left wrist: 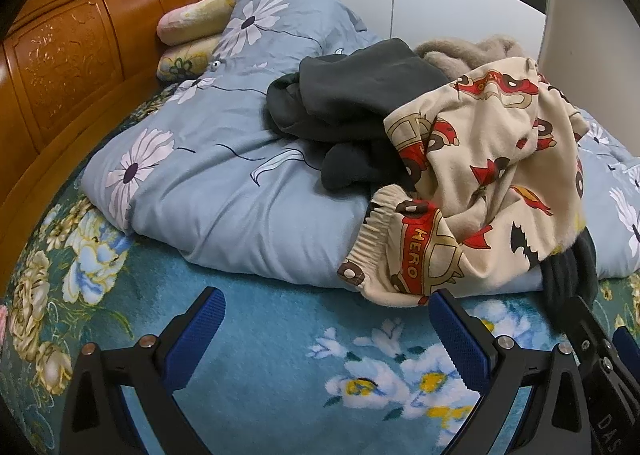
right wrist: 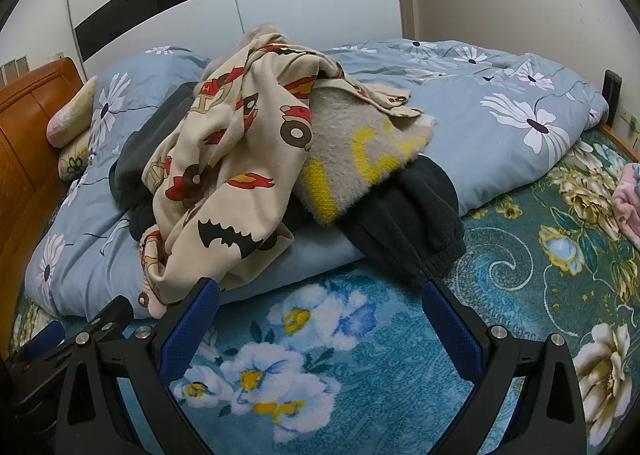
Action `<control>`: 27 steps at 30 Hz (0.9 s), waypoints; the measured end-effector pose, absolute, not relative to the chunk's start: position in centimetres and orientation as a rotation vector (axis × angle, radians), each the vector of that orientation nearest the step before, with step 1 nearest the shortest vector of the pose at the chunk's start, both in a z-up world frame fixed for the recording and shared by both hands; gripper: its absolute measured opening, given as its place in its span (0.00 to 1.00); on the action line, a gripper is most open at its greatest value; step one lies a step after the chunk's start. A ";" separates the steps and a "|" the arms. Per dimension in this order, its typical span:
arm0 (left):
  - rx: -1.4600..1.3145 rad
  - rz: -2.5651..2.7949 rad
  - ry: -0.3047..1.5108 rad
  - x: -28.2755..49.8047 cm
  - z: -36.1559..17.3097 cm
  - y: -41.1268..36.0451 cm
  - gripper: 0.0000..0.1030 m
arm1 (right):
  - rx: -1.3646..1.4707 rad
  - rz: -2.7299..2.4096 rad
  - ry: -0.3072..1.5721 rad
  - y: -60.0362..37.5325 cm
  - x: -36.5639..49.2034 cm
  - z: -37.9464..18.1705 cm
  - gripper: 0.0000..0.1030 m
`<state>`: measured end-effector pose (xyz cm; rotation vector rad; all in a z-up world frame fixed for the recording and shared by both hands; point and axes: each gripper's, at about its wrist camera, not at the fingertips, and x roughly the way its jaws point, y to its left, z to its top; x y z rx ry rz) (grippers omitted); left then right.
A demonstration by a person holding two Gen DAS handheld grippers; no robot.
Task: Fold clothes
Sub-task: 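Reach both grippers toward the cream car-print pajama pants on the pile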
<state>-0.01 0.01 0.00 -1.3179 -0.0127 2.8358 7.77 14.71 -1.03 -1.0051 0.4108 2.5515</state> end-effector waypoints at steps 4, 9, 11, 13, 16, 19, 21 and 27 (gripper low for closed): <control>-1.312 2.847 0.008 0.1 0.1 0.3 1.00 | -1.006 2.554 0.419 14.7 7.7 -1.0 0.98; -1.328 2.837 -0.001 0.1 -0.1 0.3 1.00 | -1.008 2.556 0.416 15.2 7.7 -1.3 0.98; -1.328 2.836 0.014 0.0 -0.1 0.5 1.00 | -1.009 2.555 0.418 15.1 7.8 -1.2 0.98; -1.332 2.831 0.020 -0.1 -0.2 0.5 1.00 | -1.010 2.552 0.423 15.1 7.8 -1.2 0.98; -1.340 2.822 0.017 -0.2 -0.3 0.5 1.00 | -1.011 2.548 0.431 15.1 7.8 -1.3 0.98; -1.341 2.815 0.019 -0.2 -0.4 0.5 1.00 | -1.015 2.546 0.436 15.1 7.8 -1.3 0.98; -1.347 2.813 0.018 -0.2 -0.4 0.5 1.00 | -1.017 2.545 0.436 15.1 7.8 -1.3 0.98; -1.347 2.805 0.014 -0.2 -0.4 0.5 1.00 | -1.015 2.545 0.435 15.1 7.8 -1.2 0.98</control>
